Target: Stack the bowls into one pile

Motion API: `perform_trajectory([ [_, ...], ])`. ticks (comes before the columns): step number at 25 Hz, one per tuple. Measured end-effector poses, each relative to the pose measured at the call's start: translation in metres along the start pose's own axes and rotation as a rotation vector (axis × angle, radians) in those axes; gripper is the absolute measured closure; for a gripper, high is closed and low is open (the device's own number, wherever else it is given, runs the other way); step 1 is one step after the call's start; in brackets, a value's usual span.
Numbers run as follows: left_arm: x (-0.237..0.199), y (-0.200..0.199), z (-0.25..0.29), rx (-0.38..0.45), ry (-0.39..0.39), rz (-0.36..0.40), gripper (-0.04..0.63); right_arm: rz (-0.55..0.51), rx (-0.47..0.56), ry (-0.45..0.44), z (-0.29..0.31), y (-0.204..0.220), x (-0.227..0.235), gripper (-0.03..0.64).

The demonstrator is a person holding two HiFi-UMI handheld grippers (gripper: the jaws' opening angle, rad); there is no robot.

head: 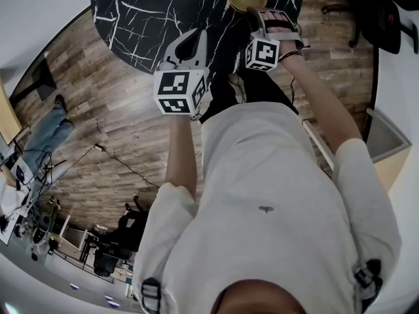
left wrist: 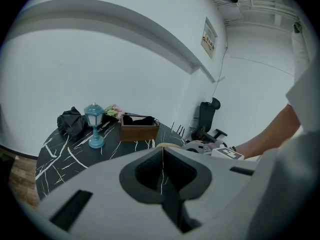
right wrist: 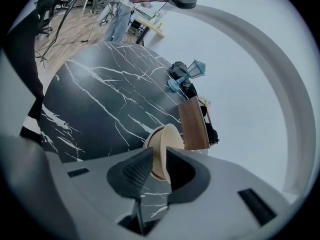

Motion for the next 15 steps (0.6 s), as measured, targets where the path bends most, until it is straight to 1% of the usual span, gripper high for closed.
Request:
perform_trajectory([
  [8,-0.001,0.002,-0.007,-0.002,0.01,0.006,0.588,0.016,-0.015,-0.015,-0.004,-0.002,-0.009,0.532],
  [15,-0.004,0.005,-0.015,-0.002,0.018,0.016,0.588,0.029,-0.028,-0.007,-0.008,-0.005,-0.014,0.533],
])
Point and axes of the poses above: the fingertips, and each gripper's own axes: z forward along the fingers, x to its right, y out of its underside, the point moved 2 cm from there along -z, backward along the fingers, and after that the axes turned 2 degrees about z, right-handed, at the moved point
